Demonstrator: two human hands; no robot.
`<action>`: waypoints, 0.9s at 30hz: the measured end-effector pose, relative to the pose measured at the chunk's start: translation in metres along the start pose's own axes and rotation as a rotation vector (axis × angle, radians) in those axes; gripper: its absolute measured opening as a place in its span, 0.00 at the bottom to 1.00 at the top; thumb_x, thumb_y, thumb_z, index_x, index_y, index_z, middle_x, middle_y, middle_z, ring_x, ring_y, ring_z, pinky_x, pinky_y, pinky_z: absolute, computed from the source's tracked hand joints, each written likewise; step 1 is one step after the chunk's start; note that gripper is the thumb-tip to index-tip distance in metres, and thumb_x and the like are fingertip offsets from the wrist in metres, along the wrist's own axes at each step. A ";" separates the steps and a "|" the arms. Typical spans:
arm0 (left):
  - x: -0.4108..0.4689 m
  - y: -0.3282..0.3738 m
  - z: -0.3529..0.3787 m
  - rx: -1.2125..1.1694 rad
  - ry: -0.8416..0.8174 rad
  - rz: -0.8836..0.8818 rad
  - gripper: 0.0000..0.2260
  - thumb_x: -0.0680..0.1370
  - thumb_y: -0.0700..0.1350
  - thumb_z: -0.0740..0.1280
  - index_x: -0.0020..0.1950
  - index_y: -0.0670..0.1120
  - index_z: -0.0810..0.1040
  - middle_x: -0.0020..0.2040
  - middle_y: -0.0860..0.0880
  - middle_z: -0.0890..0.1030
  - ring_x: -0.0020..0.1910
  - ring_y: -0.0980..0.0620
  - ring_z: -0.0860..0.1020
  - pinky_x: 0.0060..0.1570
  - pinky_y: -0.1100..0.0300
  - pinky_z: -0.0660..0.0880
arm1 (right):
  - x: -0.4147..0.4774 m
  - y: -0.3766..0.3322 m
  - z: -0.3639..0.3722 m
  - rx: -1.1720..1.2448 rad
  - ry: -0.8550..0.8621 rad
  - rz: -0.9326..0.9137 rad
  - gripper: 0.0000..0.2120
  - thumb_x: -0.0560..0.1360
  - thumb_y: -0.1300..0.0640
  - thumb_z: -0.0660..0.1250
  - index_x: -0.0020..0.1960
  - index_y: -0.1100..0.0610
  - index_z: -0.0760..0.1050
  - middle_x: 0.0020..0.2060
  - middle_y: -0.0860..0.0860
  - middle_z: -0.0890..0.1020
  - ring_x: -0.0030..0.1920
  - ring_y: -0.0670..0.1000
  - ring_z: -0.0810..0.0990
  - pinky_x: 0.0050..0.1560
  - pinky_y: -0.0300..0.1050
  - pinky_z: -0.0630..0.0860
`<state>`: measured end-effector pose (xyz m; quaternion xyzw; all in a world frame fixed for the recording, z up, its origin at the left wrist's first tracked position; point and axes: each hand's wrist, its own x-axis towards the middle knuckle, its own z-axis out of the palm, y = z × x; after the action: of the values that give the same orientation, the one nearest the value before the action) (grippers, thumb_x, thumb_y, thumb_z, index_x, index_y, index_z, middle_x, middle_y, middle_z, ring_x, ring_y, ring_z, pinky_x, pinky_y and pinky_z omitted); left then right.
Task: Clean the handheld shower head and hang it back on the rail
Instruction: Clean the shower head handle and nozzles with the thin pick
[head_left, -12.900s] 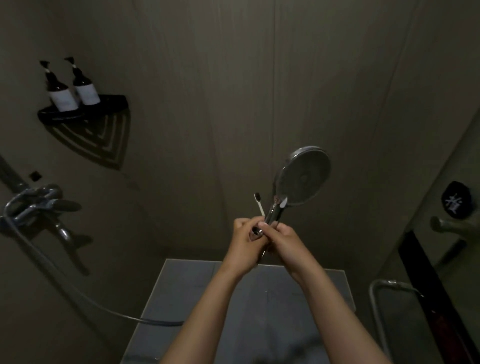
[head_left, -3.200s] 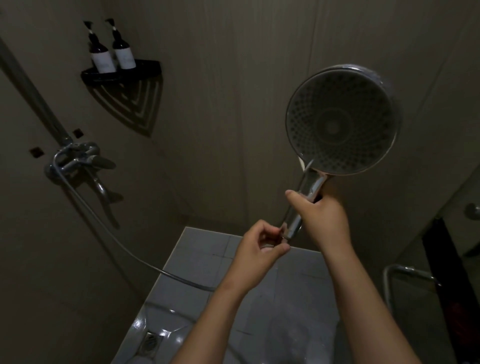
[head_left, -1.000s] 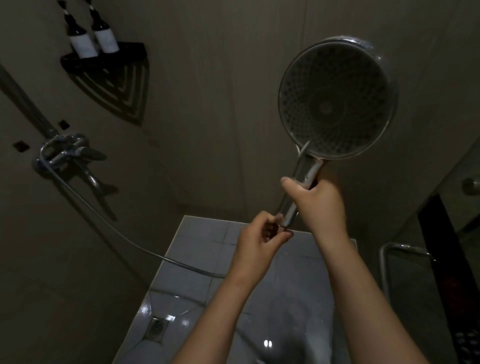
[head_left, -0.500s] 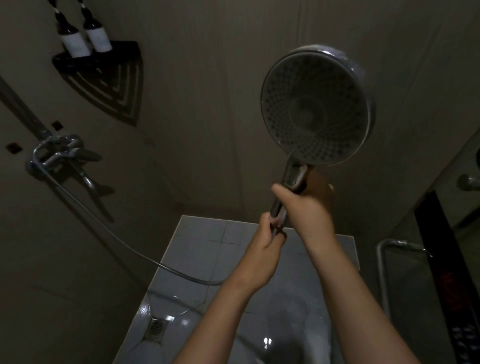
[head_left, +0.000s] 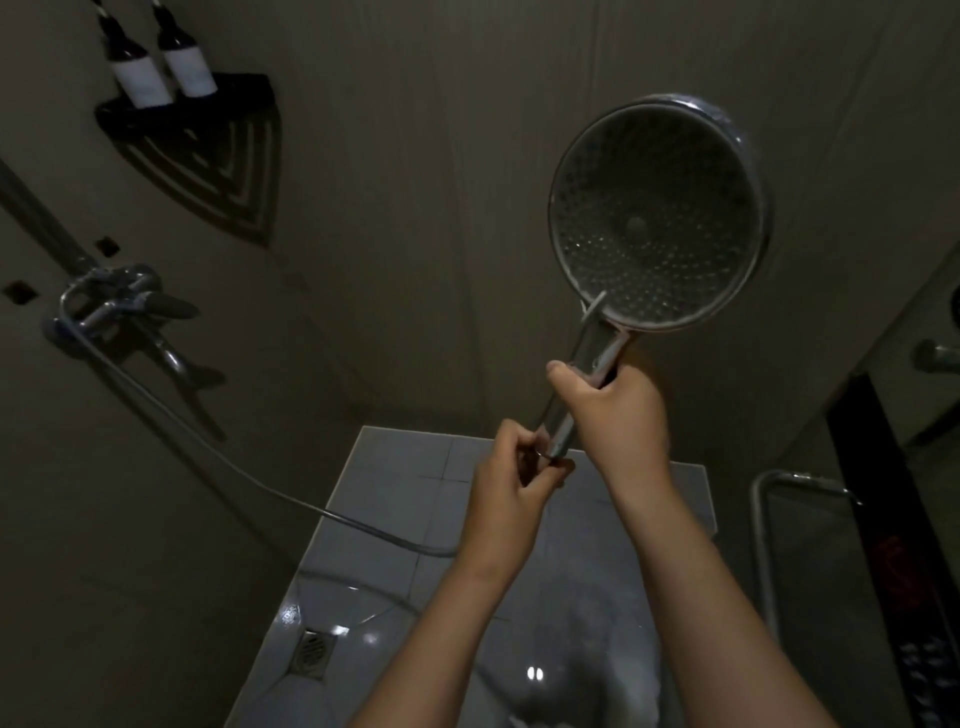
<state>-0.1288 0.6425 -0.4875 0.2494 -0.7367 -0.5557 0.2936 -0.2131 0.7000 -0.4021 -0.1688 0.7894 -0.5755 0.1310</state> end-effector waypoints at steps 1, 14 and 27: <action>0.000 0.001 0.001 -0.012 -0.001 -0.004 0.14 0.73 0.35 0.70 0.41 0.49 0.67 0.36 0.51 0.75 0.36 0.56 0.75 0.37 0.66 0.73 | -0.001 -0.001 0.000 0.010 0.000 0.001 0.15 0.73 0.51 0.69 0.30 0.53 0.70 0.27 0.47 0.75 0.31 0.48 0.75 0.33 0.42 0.69; 0.003 0.000 -0.004 -0.076 -0.154 -0.068 0.12 0.73 0.33 0.70 0.45 0.49 0.71 0.48 0.54 0.81 0.44 0.64 0.79 0.47 0.70 0.74 | 0.003 0.005 -0.006 -0.015 0.039 0.033 0.12 0.73 0.52 0.68 0.34 0.55 0.73 0.31 0.50 0.78 0.39 0.54 0.79 0.42 0.45 0.73; 0.005 -0.011 -0.007 -0.066 -0.141 -0.136 0.08 0.64 0.48 0.75 0.38 0.48 0.79 0.35 0.48 0.78 0.37 0.55 0.74 0.42 0.58 0.71 | -0.005 0.004 0.001 -0.049 -0.056 0.043 0.15 0.74 0.50 0.66 0.32 0.57 0.73 0.30 0.53 0.78 0.39 0.57 0.79 0.37 0.43 0.68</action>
<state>-0.1267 0.6312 -0.4961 0.2493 -0.7180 -0.6147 0.2106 -0.2088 0.7021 -0.4066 -0.1709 0.8028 -0.5480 0.1613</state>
